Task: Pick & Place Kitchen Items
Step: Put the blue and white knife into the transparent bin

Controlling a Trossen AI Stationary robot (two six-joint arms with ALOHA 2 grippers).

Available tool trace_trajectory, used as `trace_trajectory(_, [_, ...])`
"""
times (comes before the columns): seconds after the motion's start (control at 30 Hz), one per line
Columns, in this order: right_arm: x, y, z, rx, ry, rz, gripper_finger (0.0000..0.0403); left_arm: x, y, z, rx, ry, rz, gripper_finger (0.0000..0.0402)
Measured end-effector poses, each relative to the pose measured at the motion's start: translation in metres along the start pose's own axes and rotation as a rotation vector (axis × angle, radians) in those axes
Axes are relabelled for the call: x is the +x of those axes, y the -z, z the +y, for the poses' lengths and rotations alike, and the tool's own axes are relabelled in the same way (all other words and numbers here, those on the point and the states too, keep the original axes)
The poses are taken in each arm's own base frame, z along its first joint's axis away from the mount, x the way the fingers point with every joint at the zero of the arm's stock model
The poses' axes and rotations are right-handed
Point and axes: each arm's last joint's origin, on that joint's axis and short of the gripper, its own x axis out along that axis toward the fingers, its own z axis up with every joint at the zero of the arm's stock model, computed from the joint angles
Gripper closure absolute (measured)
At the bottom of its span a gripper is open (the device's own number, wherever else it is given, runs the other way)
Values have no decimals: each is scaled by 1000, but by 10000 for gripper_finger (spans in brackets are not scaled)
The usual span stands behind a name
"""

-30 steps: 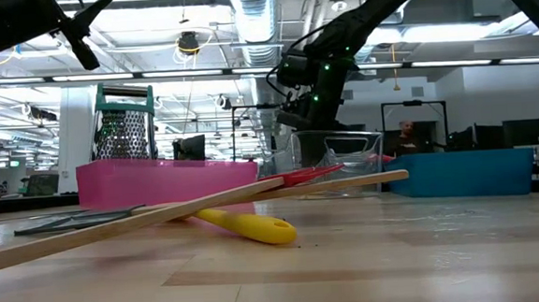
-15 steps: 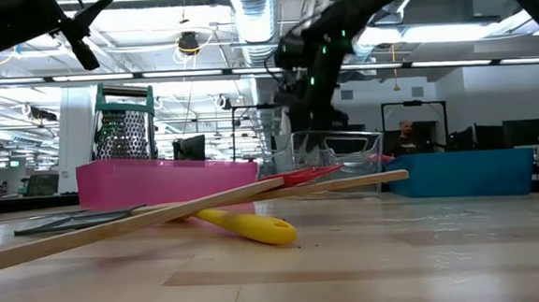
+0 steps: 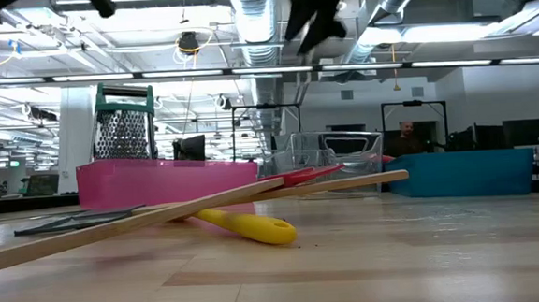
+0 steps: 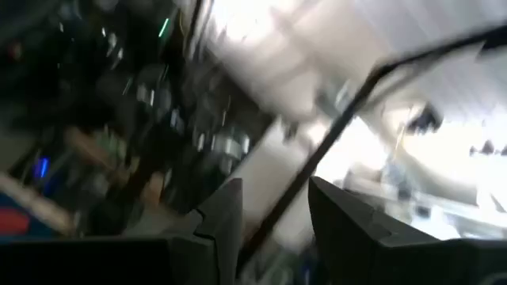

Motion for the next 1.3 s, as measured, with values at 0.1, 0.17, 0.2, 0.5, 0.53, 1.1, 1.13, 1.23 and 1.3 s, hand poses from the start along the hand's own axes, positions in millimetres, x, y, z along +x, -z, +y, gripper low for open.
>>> trace_trajectory(0.1, [-36, 8, 10, 0, -27, -25, 143, 22, 0, -5, 1, -34, 163, 270])
trace_trajectory(0.17, [-55, 14, 18, -1, -48, -34, 143, 35, 1, -7, -5, -62, 278, 270])
trace_trajectory(0.2, [-63, 18, 21, 1, -58, -34, 143, 40, 1, -9, -10, -80, 333, 270])
trace_trajectory(0.5, [-110, 42, 51, 14, -113, -52, 143, 58, 7, -9, -108, -419, 830, 270])
trace_trajectory(0.53, [-112, 44, 55, 13, -111, -47, 143, 57, 9, -7, -134, -473, 871, 270])
trace_trajectory(1.1, [-93, 64, 100, -86, -93, 80, 143, 22, 98, -12, -253, -1098, 1292, 270])
trace_trajectory(1.13, [-91, 64, 101, -85, -80, 88, 143, 22, 103, -12, -243, -1116, 1298, 270])
trace_trajectory(1.23, [-89, 64, 101, -85, -71, 90, 143, 19, 120, -14, -228, -1161, 1342, 270])
trace_trajectory(1.3, [-86, 64, 104, -83, -71, 93, 143, 16, 130, -15, -213, -1184, 1380, 270])
